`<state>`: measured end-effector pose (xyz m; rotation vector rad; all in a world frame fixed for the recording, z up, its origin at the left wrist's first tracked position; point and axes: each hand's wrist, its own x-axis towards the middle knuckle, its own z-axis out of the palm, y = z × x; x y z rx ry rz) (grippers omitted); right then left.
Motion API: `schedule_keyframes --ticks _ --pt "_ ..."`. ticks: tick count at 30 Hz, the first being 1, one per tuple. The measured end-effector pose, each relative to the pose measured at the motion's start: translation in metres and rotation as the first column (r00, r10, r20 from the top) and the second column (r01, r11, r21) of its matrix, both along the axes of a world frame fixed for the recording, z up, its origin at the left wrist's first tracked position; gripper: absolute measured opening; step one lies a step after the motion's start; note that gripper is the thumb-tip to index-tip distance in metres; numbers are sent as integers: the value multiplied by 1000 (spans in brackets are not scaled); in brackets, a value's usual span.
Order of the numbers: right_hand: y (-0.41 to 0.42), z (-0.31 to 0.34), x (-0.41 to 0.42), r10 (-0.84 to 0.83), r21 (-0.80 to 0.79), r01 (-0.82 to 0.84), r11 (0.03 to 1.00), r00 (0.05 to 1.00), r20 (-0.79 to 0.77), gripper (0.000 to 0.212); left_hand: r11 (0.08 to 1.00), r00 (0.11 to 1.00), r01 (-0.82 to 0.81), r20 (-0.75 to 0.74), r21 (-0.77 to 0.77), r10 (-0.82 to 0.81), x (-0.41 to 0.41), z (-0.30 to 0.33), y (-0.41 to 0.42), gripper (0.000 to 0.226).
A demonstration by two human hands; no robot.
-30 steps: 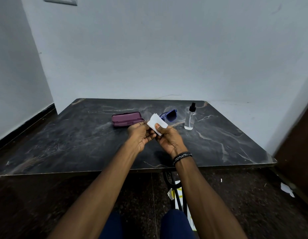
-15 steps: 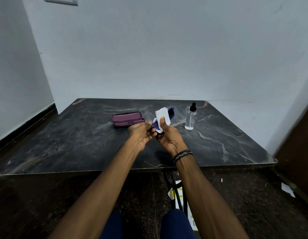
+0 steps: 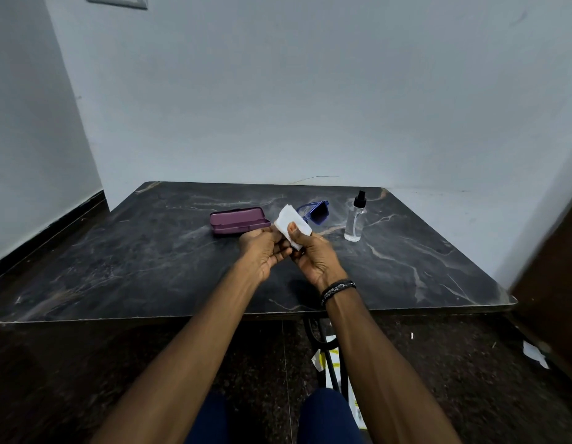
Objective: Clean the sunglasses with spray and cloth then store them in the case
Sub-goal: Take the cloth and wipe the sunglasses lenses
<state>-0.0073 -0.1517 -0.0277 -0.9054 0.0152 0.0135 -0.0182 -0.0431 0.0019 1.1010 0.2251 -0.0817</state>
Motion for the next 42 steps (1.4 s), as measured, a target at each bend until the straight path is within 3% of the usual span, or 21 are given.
schedule_keyframes --ticks 3,7,12,16,20,23,29,35,42 --pt "1 1 4 -47 -6 47 999 999 -3 46 1000 1000 26 -6 -6 -26 0 -1 -1 15" --pt "-3 -2 7 -35 17 35 999 999 3 31 999 1000 14 -7 -34 -14 0 0 -1 16" --pt "-8 -8 1 43 39 -45 998 998 54 31 999 1000 -5 -13 -45 5 1 0 1 14" --pt "-4 -8 1 41 -19 -41 999 999 23 67 1000 1000 22 -9 1 -22 0 -4 0 19" --pt "-1 -4 3 -9 -39 8 999 999 -31 50 999 999 40 -14 14 -40 -1 -7 -1 21" --pt "3 -3 6 -90 -5 90 996 995 -48 81 997 997 73 -9 20 -72 -3 -6 -5 14" --pt "-9 -1 5 -115 49 121 991 988 -104 41 998 999 -5 44 60 3 -2 -4 -1 11" --pt "-13 -3 4 -196 -8 197 980 966 -169 39 989 987 -74 150 124 55 -4 0 2 16" --pt "-16 -3 2 -249 -83 237 968 950 -190 23 990 989 -87 133 114 72 -2 0 5 11"
